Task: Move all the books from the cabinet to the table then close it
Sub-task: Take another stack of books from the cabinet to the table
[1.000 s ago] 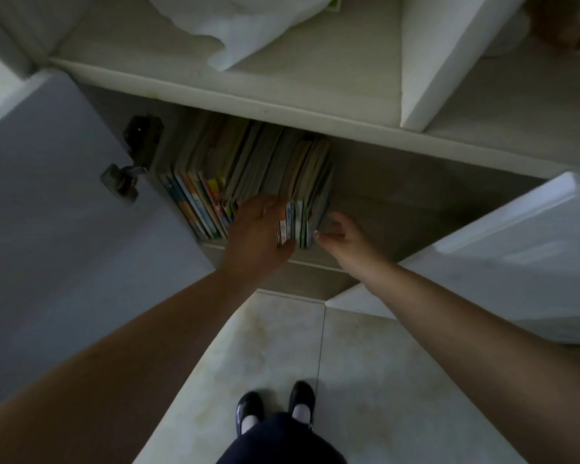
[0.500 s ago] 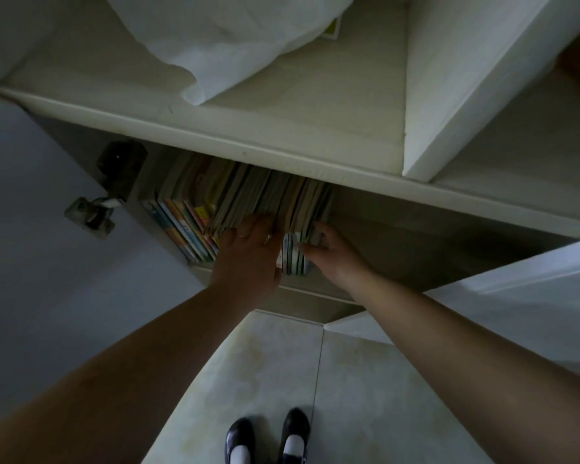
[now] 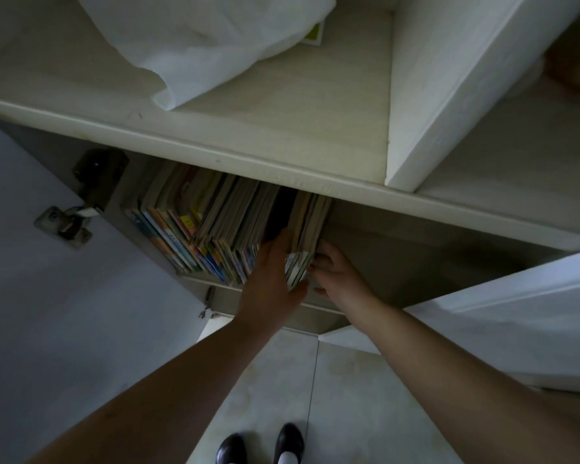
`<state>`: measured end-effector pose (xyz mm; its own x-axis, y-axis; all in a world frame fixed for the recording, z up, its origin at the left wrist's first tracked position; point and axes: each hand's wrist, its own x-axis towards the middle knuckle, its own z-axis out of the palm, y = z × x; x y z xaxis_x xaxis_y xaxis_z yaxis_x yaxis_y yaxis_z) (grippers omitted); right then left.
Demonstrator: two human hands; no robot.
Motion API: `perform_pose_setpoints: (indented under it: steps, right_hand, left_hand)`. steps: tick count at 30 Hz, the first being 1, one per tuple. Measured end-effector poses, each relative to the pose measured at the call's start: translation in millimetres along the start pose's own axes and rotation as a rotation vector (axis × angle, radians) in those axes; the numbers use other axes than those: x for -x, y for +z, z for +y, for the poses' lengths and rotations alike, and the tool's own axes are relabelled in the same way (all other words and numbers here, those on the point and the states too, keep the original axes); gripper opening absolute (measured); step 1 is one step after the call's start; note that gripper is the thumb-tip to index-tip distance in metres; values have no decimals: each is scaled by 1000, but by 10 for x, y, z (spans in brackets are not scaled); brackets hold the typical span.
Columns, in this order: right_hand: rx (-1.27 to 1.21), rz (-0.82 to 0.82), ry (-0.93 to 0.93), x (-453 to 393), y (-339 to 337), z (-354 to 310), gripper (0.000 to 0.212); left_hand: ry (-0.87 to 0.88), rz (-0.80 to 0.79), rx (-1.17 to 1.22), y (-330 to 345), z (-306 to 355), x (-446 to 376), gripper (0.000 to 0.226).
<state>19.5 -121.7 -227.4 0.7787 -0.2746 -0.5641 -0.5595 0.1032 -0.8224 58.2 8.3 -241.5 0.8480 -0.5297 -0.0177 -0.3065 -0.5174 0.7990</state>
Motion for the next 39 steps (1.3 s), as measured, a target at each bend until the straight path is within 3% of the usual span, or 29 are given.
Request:
perform_pose_setpoints:
  steps: [2,6,11,19,22,29,35,39]
  right_hand:
    - [15,15,8,-24,11,52,35]
    - [-13,13,0,-92,38,160,60]
    - [34,-40,-6,-65,15,192,56]
    - [53,-111,-67,-57,-141,94,48]
    - [53,-129,-63,-81,-130,74,57]
    - [166,-141,-68,-92,-94,96,70]
    - [240,-178,-102,141,-110,61,55]
    - [337,-159,-134,434,-162,204,41]
  left_hand:
    - [-65,24,77,99,-68,-62,83]
    - [-178,63,134,232,-127,-124,82]
    - [-259,177,235,406,-127,-171,95]
    - [-430,364,329,670,-118,-349,83]
    - [-444,402,350,683,-108,-385,82]
    - [-530,375,372,634,-94,-365,65]
    - [-557,302,524,487,-13,-46,30]
    - [-562,234,523,280,34,262,53]
